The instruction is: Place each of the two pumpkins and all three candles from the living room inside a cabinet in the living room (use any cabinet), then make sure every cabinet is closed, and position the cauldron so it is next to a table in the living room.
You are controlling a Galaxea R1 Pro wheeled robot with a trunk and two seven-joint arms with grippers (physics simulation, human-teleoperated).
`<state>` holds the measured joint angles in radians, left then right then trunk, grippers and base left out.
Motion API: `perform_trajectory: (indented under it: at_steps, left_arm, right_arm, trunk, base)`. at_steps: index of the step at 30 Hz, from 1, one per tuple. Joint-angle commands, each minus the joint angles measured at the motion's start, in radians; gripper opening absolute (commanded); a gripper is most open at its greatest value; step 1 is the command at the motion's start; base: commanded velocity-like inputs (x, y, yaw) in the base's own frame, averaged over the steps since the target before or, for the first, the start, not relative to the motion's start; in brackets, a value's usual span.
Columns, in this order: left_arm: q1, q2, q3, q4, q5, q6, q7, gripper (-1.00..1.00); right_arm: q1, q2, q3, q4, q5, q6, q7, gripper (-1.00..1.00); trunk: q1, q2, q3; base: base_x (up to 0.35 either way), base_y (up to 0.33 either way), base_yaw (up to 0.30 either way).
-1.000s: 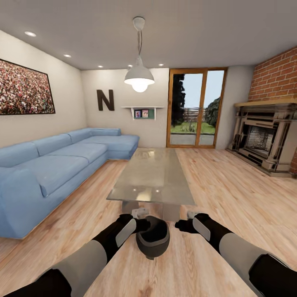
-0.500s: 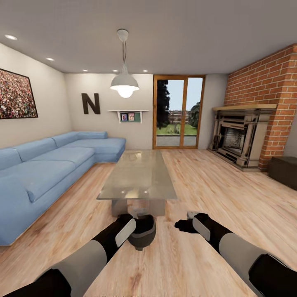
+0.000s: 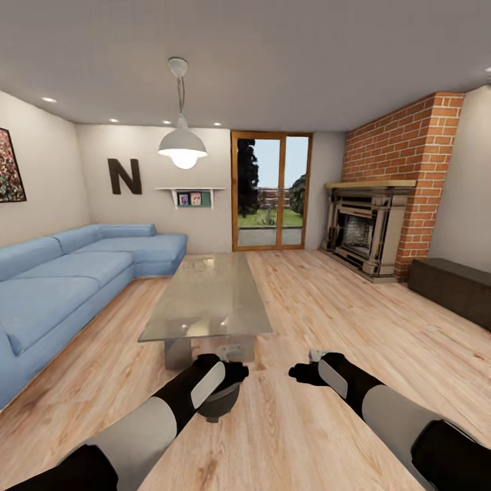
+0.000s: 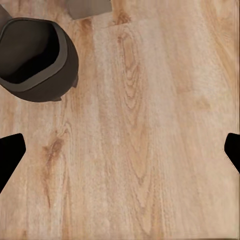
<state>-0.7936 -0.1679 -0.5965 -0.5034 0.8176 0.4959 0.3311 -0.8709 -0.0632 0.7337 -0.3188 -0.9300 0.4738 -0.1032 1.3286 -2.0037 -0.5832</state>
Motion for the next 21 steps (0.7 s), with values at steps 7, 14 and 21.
perform_trajectory:
  at_steps: [7, 14, 21]
  left_arm:
    - [-0.001, 0.001, -0.006, -0.002, 0.011, 0.001, 0.009, 1.00]
    - [-0.001, 0.001, -0.006, -0.002, 0.011, 0.001, 0.009, 1.00]
    - [-0.001, 0.001, -0.006, -0.001, 0.011, 0.001, 0.009, 1.00]
  right_arm:
    - [-0.001, -0.001, 0.006, -0.003, -0.012, 0.003, -0.009, 1.00]
    - [-0.001, -0.001, 0.006, -0.003, -0.012, 0.003, -0.009, 1.00]
    - [-0.001, -0.001, 0.007, -0.002, -0.012, 0.003, -0.009, 1.00]
  trunk:
    - [-0.023, 0.042, 0.026]
    - [-0.023, 0.042, 0.034]
    - [-0.023, 0.042, 0.042]
  base:
    - [0.000, 0.000, -0.213]
    - [0.000, 0.000, -0.213]
    - [0.000, 0.000, -0.213]
